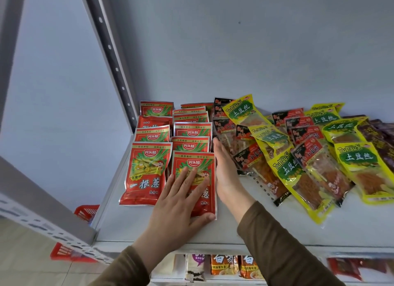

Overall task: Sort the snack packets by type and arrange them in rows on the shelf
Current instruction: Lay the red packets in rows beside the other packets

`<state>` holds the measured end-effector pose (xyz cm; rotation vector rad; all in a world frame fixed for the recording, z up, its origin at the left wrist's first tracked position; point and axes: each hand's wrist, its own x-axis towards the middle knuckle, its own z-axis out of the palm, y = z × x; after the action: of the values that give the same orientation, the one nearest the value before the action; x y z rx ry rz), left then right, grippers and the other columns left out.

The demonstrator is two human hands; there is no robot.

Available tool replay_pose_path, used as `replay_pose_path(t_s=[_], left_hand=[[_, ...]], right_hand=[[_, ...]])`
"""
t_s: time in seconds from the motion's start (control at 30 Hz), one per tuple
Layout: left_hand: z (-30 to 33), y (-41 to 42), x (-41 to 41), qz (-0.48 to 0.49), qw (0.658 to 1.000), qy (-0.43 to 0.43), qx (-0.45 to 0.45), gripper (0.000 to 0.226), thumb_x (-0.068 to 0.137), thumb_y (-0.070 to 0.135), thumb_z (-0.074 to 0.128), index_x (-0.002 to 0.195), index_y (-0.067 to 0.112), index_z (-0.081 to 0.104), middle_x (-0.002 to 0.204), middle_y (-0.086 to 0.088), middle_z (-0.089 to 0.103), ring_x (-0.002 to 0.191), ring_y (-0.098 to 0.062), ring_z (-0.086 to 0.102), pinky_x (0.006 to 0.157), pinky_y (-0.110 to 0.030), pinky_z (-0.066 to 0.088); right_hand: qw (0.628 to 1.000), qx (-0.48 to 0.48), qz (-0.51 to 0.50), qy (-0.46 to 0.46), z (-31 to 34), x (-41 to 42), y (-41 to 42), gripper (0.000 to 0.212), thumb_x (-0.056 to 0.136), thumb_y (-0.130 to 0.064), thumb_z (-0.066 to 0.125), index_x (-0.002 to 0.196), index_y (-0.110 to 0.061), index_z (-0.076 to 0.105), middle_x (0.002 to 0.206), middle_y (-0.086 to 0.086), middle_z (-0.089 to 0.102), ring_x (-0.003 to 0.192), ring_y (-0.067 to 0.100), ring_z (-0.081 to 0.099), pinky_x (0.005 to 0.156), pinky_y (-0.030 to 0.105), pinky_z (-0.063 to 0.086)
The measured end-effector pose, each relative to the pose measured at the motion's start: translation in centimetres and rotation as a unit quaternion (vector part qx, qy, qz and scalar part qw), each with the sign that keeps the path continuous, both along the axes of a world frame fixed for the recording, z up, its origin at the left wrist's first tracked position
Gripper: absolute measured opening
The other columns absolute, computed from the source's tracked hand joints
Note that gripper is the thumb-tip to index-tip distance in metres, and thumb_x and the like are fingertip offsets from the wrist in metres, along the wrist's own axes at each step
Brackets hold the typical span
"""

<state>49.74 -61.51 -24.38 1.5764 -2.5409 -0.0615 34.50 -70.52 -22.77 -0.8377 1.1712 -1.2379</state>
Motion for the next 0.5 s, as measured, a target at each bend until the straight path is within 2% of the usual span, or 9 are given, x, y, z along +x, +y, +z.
replay_pose_path(t_s=[0.07, 0.2, 0.23, 0.33, 0.37, 0.43, 0.5], left_hand=[[0.0, -0.1, -0.2, 0.017, 1.0, -0.002, 0.002, 0.083, 0.09, 0.088, 0.008, 0.16, 0.046, -0.006, 0.17, 0.009, -0.016, 0.154, -0.013, -0.027, 0.127, -0.046, -0.01], [0.2, -0.1, -0.3, 0.02, 1.0, 0.01, -0.01, 0.083, 0.091, 0.087, 0.012, 0.162, 0.045, -0.001, 0.171, 0.008, -0.013, 0.155, -0.014, -0.024, 0.128, -0.048, -0.006], [0.3, -0.1, -0.1, 0.017, 0.999, 0.029, -0.023, 0.081, 0.093, 0.085, 0.015, 0.162, 0.044, 0.003, 0.171, 0.008, -0.009, 0.156, -0.013, -0.02, 0.128, -0.048, -0.004], [0.7, -0.9, 2.0, 0.06, 0.989, 0.119, -0.068, 0.07, 0.101, 0.074, 0.019, 0.163, 0.04, 0.012, 0.171, 0.01, 0.0, 0.157, -0.008, -0.01, 0.129, -0.041, -0.003], [0.7, -1.3, 3.2, 0.093, 0.983, 0.142, -0.068, 0.068, 0.102, 0.071, 0.017, 0.163, 0.04, 0.011, 0.171, 0.012, -0.001, 0.157, -0.006, -0.01, 0.129, -0.039, -0.003], [0.6, -1.9, 5.4, 0.153, 0.976, 0.148, -0.038, 0.068, 0.101, 0.07, 0.009, 0.162, 0.04, 0.005, 0.17, 0.013, -0.005, 0.156, -0.006, -0.016, 0.129, -0.042, -0.002], [0.1, -2.2, 6.9, 0.18, 0.976, 0.118, -0.01, 0.068, 0.099, 0.067, 0.005, 0.161, 0.041, 0.002, 0.17, 0.011, -0.008, 0.155, -0.01, -0.019, 0.129, -0.044, -0.004]], right_hand=[[1.0, -0.001, -0.002, -0.007, -0.1, 0.5, 0.6, 0.056, 0.095, -0.066, 0.048, 0.146, -0.042, 0.046, 0.138, -0.009, 0.061, 0.125, 0.015, 0.061, 0.108, 0.05, 0.047], [1.0, -0.029, -0.004, 0.006, 0.1, 0.3, 0.5, 0.058, 0.097, -0.065, 0.046, 0.147, -0.037, 0.046, 0.137, -0.003, 0.063, 0.12, 0.018, 0.065, 0.104, 0.051, 0.05], [0.999, -0.038, -0.009, 0.024, 0.1, 0.1, 0.5, 0.057, 0.098, -0.065, 0.044, 0.148, -0.037, 0.044, 0.139, -0.005, 0.061, 0.119, 0.012, 0.065, 0.101, 0.046, 0.053], [0.995, -0.07, -0.014, 0.076, -0.3, -0.3, 1.2, 0.053, 0.102, -0.059, 0.041, 0.15, -0.038, 0.041, 0.139, -0.018, 0.054, 0.109, -0.017, 0.059, 0.081, 0.014, 0.053], [0.993, -0.079, -0.009, 0.087, -0.4, -0.4, 1.7, 0.052, 0.102, -0.057, 0.042, 0.151, -0.039, 0.039, 0.14, -0.02, 0.052, 0.112, -0.016, 0.058, 0.082, 0.013, 0.053], [0.991, -0.091, 0.008, 0.103, -0.7, -0.3, 2.5, 0.051, 0.102, -0.054, 0.046, 0.151, -0.041, 0.037, 0.142, -0.022, 0.051, 0.121, -0.005, 0.058, 0.09, 0.023, 0.055], [0.988, -0.099, 0.023, 0.12, -0.8, 0.0, 3.1, 0.05, 0.103, -0.049, 0.049, 0.151, -0.042, 0.036, 0.146, -0.018, 0.049, 0.128, 0.003, 0.056, 0.1, 0.037, 0.055]])
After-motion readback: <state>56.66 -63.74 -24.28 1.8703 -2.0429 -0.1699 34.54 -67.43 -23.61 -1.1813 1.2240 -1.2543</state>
